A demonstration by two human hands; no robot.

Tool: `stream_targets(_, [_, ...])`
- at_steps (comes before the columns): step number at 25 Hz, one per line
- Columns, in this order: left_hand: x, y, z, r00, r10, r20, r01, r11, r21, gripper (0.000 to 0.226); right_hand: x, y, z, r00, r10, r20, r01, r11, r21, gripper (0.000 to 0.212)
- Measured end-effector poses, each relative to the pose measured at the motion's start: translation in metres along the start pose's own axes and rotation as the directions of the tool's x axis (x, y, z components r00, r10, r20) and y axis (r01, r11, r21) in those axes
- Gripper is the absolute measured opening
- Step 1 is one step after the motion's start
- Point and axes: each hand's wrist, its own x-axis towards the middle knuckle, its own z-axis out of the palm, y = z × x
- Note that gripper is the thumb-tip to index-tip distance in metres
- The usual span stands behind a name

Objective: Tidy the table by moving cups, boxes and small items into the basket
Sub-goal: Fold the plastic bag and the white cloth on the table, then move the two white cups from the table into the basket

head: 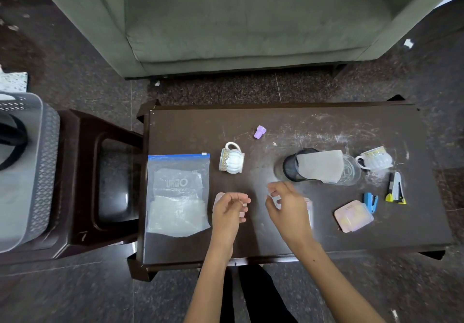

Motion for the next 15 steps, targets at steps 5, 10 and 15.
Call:
stream_targets(5, [0.011,0.012,-0.044,0.999,-0.015,-0.041,0.013,0.999,-0.031,0.023,0.043,-0.042,0.045,0.995,0.011,0.1,0.008,0.983,-0.182,0.051])
stream_targets(10, [0.02,0.024,-0.067,0.999,-0.027,-0.037,0.026,0.999,-0.034,0.026,0.088,-0.071,0.092,0.939,0.337,0.073,-0.317,0.927,-0.201,0.089])
stream_targets(15, [0.028,0.029,-0.08,1.0,-0.029,0.006,0.029,0.999,-0.038,0.023,0.112,-0.069,0.099,0.835,0.542,0.091,-0.541,0.84,-0.041,0.059])
